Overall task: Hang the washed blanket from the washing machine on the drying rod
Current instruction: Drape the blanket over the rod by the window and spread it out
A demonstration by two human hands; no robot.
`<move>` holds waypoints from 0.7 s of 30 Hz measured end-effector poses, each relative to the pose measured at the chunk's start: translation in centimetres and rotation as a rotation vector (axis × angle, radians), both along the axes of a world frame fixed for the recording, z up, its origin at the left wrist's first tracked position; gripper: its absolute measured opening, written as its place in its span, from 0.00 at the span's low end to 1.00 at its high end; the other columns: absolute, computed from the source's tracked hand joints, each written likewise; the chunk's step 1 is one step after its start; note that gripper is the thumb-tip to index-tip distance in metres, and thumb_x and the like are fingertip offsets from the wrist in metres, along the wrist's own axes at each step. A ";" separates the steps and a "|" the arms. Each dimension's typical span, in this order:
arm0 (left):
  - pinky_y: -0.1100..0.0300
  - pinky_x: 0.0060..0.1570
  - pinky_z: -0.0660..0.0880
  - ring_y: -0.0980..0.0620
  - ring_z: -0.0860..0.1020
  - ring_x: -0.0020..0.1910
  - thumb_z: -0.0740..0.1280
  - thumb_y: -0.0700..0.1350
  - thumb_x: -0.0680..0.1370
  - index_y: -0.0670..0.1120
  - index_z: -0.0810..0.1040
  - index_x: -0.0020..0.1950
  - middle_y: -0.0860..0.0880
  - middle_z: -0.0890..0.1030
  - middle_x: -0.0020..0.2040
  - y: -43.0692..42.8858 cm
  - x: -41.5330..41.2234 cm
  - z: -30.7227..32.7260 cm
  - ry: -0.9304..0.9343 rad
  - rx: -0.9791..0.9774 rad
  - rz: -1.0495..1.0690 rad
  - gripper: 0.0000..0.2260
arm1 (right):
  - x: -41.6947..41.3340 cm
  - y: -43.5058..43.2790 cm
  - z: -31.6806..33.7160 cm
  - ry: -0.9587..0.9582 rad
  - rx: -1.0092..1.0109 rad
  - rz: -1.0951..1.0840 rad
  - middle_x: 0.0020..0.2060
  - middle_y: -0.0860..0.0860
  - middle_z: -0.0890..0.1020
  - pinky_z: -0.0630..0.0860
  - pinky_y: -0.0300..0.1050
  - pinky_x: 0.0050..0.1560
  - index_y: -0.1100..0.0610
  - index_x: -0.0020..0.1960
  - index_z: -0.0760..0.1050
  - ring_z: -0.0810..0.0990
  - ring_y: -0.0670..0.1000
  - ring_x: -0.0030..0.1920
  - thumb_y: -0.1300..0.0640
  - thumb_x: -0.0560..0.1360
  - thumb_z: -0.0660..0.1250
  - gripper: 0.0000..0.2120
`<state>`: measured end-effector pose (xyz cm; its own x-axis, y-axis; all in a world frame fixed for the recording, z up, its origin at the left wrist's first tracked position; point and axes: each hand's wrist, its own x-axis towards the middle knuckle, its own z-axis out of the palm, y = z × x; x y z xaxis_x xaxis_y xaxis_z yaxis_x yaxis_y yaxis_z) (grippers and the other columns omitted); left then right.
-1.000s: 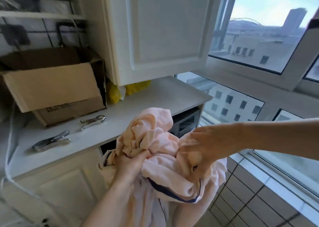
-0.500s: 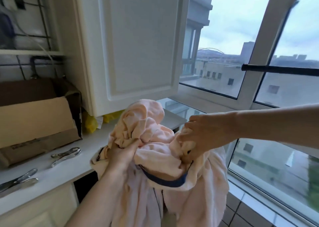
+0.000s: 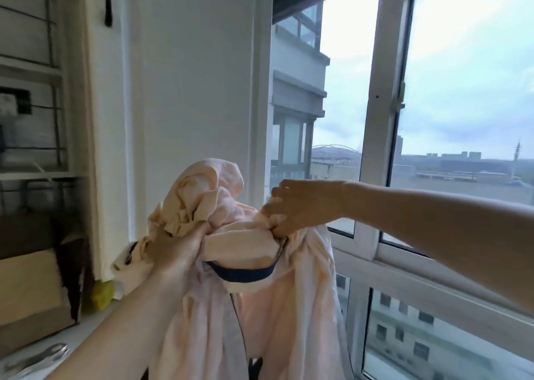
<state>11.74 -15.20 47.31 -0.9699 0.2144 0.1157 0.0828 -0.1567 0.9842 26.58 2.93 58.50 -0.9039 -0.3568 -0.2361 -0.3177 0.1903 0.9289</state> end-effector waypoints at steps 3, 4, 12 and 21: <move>0.50 0.52 0.78 0.45 0.78 0.50 0.76 0.59 0.55 0.50 0.70 0.69 0.47 0.79 0.55 1.3 0.1 2.9 0.014 0.017 0.046 0.43 | 0.2 2.0 2.6 0.098 -0.001 -0.005 0.61 0.53 0.73 0.72 0.51 0.51 0.43 0.62 0.68 0.73 0.59 0.53 0.49 0.75 0.67 0.17; 0.49 0.51 0.79 0.45 0.78 0.51 0.75 0.60 0.54 0.51 0.71 0.68 0.46 0.79 0.56 1.6 0.1 3.9 0.024 0.014 0.066 0.44 | 0.2 2.6 3.5 0.130 0.002 -0.017 0.60 0.53 0.73 0.71 0.50 0.49 0.42 0.62 0.68 0.73 0.59 0.52 0.49 0.74 0.68 0.18; 0.45 0.52 0.77 0.41 0.76 0.56 0.74 0.62 0.53 0.53 0.66 0.68 0.44 0.76 0.59 4.7 1.3 9.9 0.246 -0.117 0.172 0.45 | 2.6 6.4 8.3 0.232 0.059 -0.061 0.60 0.55 0.74 0.76 0.51 0.46 0.43 0.65 0.67 0.76 0.58 0.49 0.55 0.74 0.68 0.22; 0.46 0.63 0.68 0.38 0.61 0.71 0.74 0.51 0.67 0.51 0.56 0.76 0.41 0.58 0.74 7.9 3.9 14.0 0.605 -0.096 0.271 0.42 | 4.6 9.6 9.3 0.444 0.081 -0.128 0.58 0.50 0.79 0.75 0.47 0.39 0.40 0.60 0.74 0.80 0.54 0.44 0.47 0.66 0.76 0.25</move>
